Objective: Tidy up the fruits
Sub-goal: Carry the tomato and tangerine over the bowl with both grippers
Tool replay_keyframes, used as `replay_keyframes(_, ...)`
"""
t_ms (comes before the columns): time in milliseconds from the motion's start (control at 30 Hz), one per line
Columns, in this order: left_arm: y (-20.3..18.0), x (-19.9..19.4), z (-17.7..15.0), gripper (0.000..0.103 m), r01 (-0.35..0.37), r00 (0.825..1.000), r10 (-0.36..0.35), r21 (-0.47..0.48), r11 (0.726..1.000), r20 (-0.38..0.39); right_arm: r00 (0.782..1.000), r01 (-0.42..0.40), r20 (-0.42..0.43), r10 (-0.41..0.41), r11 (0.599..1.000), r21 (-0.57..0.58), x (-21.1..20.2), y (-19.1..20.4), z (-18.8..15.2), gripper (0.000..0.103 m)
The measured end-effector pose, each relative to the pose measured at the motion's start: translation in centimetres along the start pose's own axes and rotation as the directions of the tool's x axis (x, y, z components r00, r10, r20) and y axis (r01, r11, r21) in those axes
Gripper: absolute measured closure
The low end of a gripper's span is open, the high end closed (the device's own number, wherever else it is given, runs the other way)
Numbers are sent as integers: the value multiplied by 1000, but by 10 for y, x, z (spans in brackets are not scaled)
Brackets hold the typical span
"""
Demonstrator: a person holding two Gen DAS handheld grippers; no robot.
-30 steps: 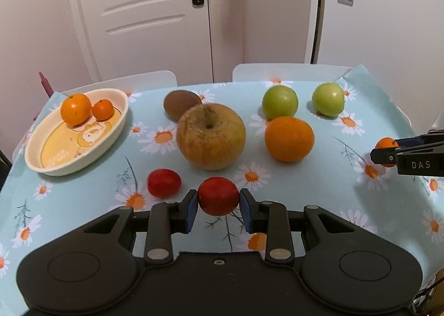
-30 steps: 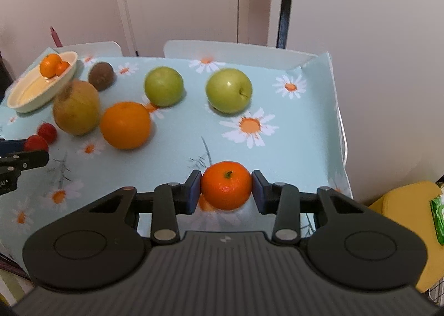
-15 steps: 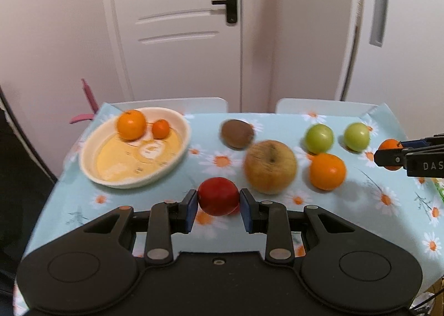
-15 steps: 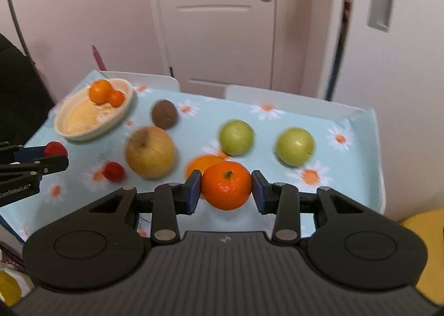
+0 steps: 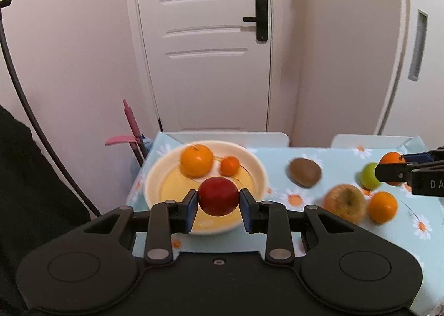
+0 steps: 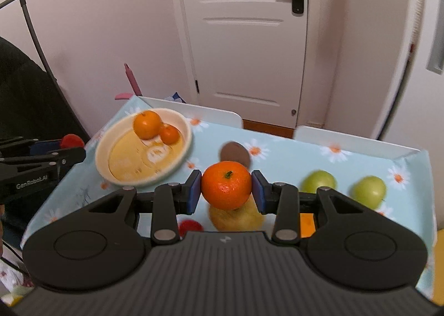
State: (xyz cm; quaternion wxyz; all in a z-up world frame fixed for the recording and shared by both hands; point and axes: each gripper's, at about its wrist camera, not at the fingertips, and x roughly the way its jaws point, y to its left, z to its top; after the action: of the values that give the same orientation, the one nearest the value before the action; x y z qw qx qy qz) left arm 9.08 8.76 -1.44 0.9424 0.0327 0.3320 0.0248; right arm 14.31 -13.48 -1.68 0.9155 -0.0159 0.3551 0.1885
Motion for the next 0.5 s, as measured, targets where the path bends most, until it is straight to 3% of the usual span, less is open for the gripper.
replay_keyframes(500, 72, 91, 28, 67, 48, 998, -44, 74, 996, -44, 999, 34, -21, -33, 999, 42, 88, 72, 36, 49)
